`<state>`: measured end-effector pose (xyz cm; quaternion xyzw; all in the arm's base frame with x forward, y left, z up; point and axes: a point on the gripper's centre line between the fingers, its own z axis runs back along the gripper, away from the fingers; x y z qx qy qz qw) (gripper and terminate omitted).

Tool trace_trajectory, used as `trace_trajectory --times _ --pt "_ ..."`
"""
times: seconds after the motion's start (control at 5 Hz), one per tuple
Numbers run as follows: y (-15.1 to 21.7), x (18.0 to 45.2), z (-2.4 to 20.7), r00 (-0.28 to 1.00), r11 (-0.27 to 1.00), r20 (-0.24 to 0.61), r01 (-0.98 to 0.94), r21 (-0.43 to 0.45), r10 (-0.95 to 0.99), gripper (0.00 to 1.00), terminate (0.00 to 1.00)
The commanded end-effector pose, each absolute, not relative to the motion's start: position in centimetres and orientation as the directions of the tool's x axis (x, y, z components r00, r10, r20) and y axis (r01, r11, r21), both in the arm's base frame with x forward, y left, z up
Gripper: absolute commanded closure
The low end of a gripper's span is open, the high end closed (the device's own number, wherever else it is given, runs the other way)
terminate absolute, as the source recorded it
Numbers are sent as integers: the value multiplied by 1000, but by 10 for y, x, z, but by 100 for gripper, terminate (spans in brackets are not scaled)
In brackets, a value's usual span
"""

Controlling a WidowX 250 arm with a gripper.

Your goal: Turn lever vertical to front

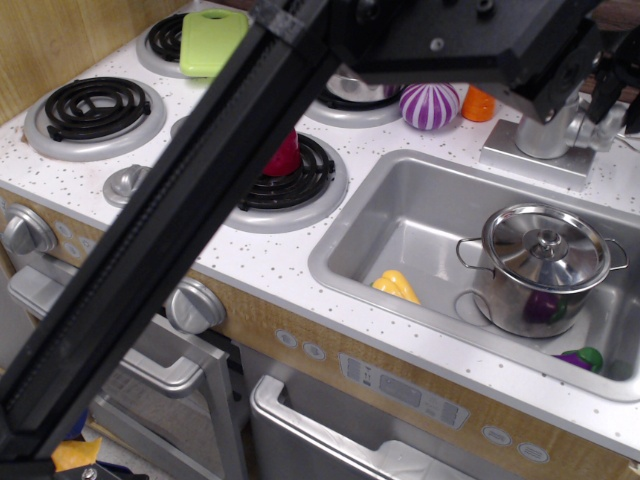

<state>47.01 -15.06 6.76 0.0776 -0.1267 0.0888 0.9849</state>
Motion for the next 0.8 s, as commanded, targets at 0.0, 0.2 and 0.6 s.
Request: trace_trajectory --times 0.0,0.2,0.6 --pt "-148 458 92 946 979 272 -197 45 177 100 0" --pt "-150 454 84 949 980 260 -194 37 178 100 0" --pt "-149 458 72 951 982 264 -179 57 158 100 100"
